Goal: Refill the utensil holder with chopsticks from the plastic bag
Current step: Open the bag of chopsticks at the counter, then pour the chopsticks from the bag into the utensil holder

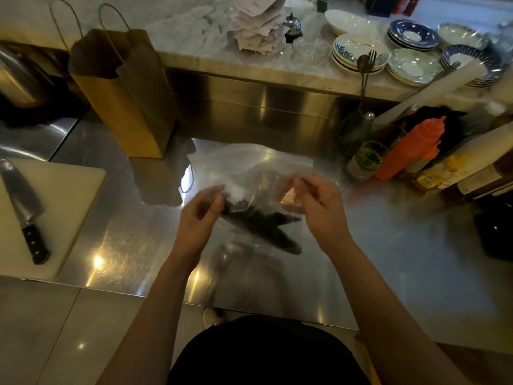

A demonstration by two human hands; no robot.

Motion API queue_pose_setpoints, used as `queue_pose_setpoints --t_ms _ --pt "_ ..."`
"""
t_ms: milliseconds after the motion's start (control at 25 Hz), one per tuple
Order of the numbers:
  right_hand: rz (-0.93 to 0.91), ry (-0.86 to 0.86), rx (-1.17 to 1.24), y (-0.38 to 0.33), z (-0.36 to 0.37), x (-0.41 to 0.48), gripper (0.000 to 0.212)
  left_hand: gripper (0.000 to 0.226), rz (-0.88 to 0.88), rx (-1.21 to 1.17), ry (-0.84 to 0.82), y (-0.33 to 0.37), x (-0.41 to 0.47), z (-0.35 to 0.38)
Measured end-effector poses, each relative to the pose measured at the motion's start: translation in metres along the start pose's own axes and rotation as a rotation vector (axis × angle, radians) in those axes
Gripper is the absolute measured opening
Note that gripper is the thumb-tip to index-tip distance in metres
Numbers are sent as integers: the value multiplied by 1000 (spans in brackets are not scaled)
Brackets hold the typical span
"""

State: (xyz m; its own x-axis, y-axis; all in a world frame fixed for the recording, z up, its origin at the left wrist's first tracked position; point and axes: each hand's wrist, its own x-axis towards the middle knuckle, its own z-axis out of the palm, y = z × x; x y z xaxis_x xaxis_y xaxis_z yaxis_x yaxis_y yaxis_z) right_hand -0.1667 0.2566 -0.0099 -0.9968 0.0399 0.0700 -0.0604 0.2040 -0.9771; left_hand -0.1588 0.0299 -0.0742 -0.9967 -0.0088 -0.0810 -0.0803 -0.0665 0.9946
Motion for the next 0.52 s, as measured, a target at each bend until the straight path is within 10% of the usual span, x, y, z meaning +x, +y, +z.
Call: queue_pose_setpoints --t_ms 160,520 --pt "13 18 123 -19 8 9 21 49 -155 -10 -131 -24 -7 14" --pt "214 -241 -85 2 -12 4 12 32 -225 -290 114 -37 -7 14"
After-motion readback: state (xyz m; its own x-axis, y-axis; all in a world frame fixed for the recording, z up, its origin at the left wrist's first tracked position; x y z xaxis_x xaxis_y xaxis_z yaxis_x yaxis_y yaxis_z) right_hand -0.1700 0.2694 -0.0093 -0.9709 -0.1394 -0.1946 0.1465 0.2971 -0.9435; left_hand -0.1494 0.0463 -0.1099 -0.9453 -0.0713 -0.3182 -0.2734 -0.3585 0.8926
